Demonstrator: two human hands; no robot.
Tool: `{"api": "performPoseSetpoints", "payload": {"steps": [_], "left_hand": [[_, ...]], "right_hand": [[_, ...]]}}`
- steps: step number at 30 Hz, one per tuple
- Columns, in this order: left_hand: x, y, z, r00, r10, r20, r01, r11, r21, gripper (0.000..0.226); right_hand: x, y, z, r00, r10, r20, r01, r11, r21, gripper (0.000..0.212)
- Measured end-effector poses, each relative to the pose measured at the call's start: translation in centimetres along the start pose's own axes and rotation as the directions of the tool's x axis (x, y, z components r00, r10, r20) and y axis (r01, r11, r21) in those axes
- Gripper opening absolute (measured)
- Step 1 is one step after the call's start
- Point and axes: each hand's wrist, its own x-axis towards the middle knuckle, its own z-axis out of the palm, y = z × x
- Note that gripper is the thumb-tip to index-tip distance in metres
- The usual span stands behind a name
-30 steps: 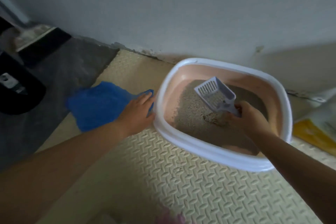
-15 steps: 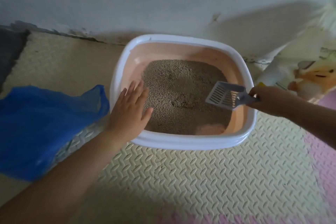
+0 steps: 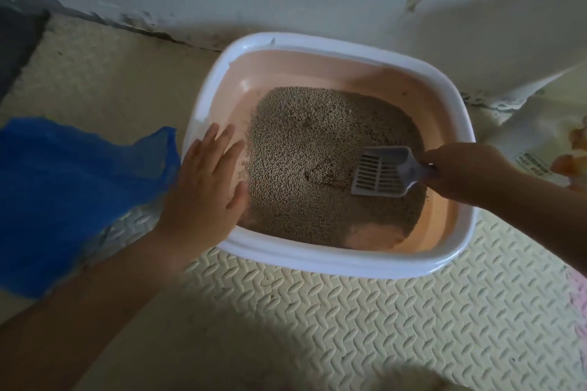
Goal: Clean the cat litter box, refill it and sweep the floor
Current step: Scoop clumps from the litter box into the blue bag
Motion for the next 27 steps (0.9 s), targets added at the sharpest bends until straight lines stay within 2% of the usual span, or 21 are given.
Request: {"api": "performPoseSetpoints", "payload": {"steps": [2,5,7,11,15,18,21,25,27], "left_hand": [[-0.3,0.0,-0.1,0.991,-0.13,-0.027,0.13,0.992,0.002,0.064],[-0.6,0.3,0.2,0.962,-0.271,0.023,0.271,0.962,0.021,0.069],[-0.7,0.3,0.3,0.968,-0.246,0.046,0.243,0.968,0.069,0.07],[-0.6,0.0,0.4,0.97,-0.238,0.057,0.235,0.97,0.058,0.069],[-0.5,-0.2,0.7,0.975,-0.211,0.072,0.206,0.976,0.075,0.066],[-0.6,-0.4,0.8,0.977,-0.199,0.077,0.194,0.978,0.074,0.067],[-0.5,-0.1,0.6,0.97,-0.227,0.089,0.221,0.973,0.072,0.069],[-0.5,0.2,0.3,0.96,-0.257,0.11,0.251,0.966,0.06,0.067],[-0.4,0.2,0.1,0.959,-0.261,0.112,0.256,0.965,0.051,0.068]], "right_hand": [[1.1,0.9,0.7,0.999,-0.033,-0.014,0.034,0.999,0.028,0.036],[2.4,2.3,1.6,0.993,-0.115,0.013,0.113,0.987,0.114,0.043],[3.0,2.6,2.2,0.989,-0.149,-0.001,0.149,0.982,0.115,0.043],[2.9,2.5,2.0,0.981,-0.192,-0.033,0.195,0.97,0.145,0.042],[1.8,1.6,1.7,0.983,-0.173,-0.052,0.175,0.984,0.028,0.024],[2.2,0.7,0.5,0.98,-0.198,0.015,0.199,0.979,-0.035,0.029],[3.8,0.2,-2.3,0.954,-0.272,0.122,0.276,0.961,-0.017,0.037],[4.6,-1.8,-3.9,0.954,-0.274,0.123,0.285,0.956,-0.075,0.041],[4.0,-2.2,-3.4,0.958,-0.272,0.09,0.28,0.956,-0.09,0.034]]}}
